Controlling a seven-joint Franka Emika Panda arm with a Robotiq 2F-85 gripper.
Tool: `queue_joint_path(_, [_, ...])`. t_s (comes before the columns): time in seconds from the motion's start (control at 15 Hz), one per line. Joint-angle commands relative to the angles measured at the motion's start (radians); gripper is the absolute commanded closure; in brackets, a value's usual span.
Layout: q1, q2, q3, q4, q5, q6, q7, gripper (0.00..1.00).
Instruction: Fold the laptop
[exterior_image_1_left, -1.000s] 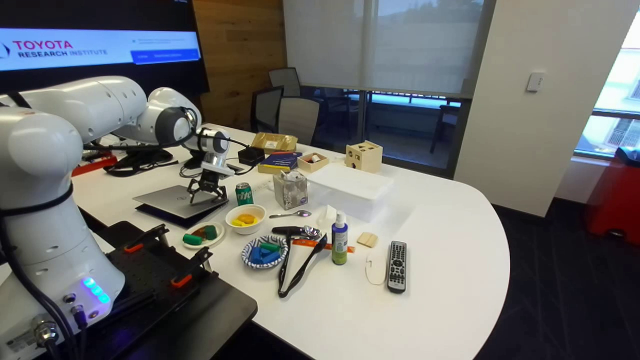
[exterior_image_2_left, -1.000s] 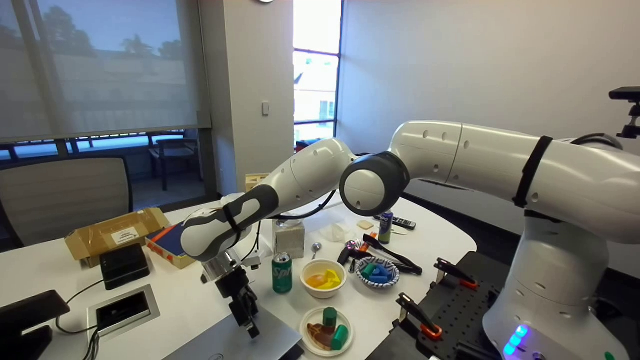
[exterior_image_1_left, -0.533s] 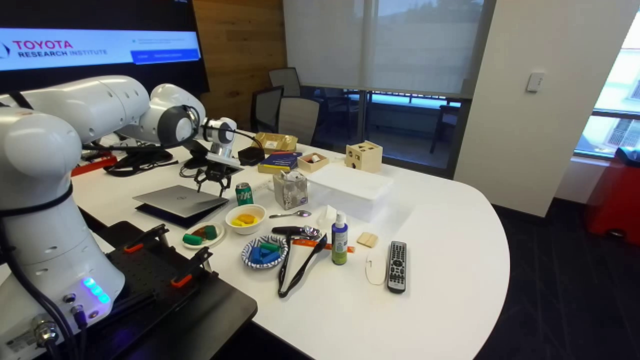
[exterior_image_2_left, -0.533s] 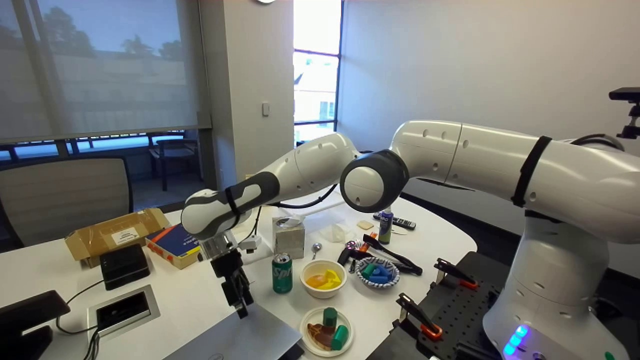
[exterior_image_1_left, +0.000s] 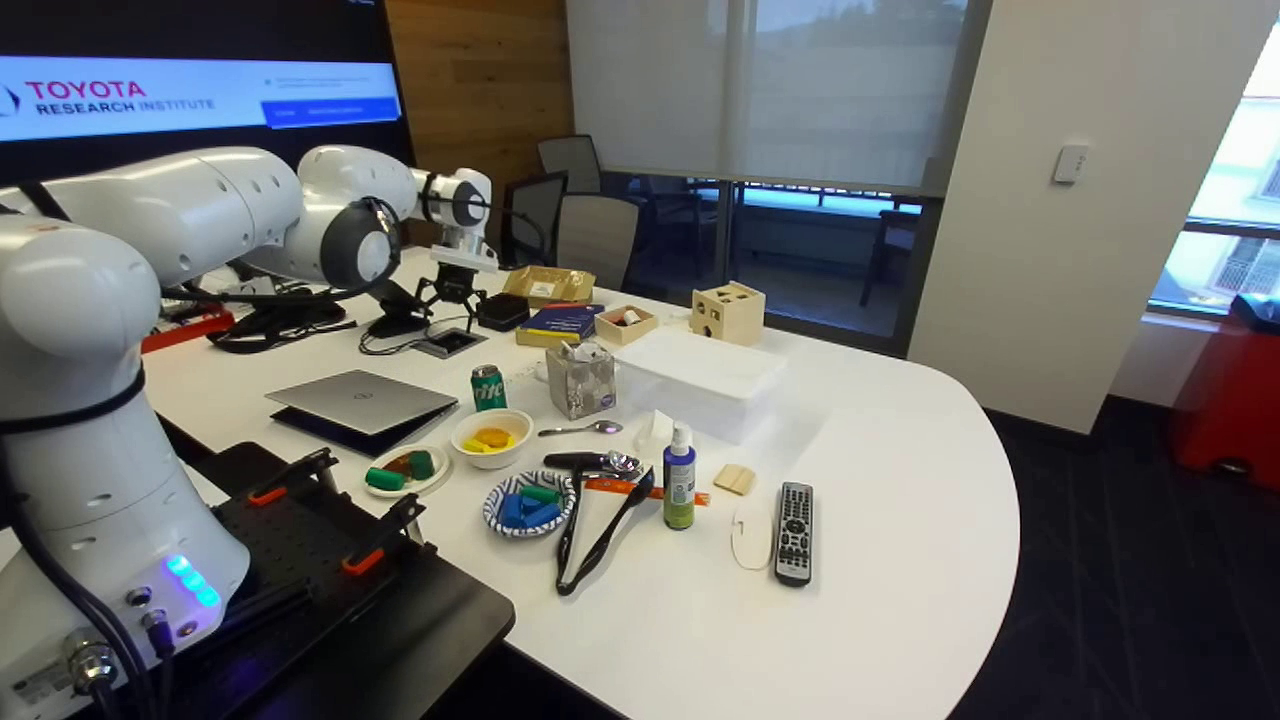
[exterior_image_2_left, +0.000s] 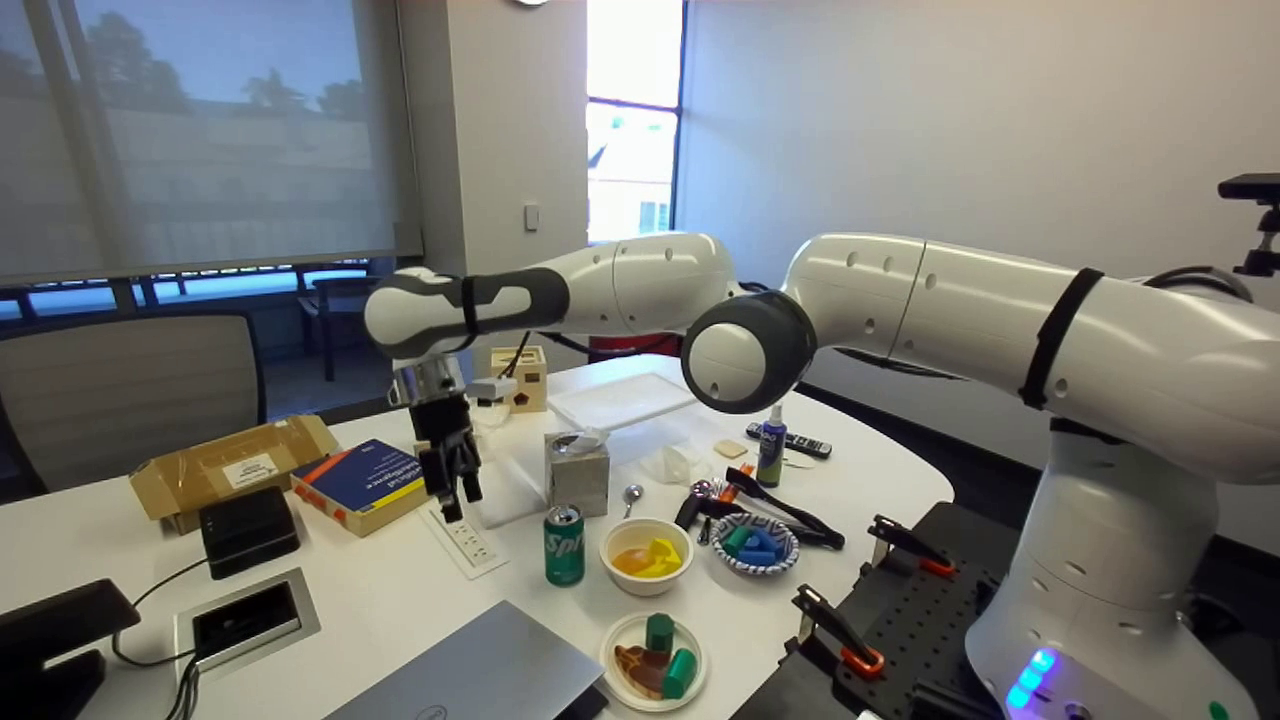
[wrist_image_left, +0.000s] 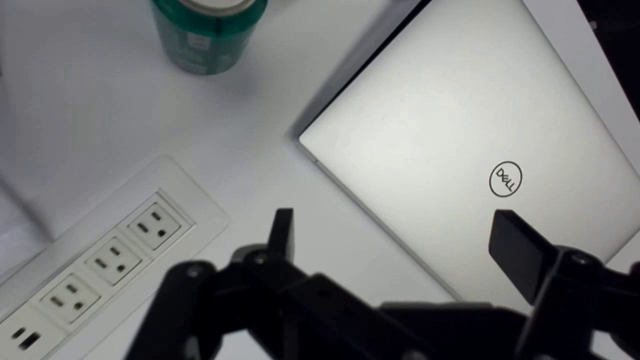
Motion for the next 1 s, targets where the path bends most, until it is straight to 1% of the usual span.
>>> queue_joint_path(0.0, [-0.008,-0.073,-0.038,0.018,0.000,0.025,0.064,0.00])
queue_joint_path(0.27, [-0.018,-0.151,-0.075,0.022,-0.008,0.064,0.166,0.00])
queue_joint_path(0.47, [-0.033,-0.207,-0.101,0.019,-0.013,0.045,0.257,0.00])
queue_joint_path(0.93, [-0.080,-0.285,-0.116,0.004,-0.002,0.037,0.420,0.00])
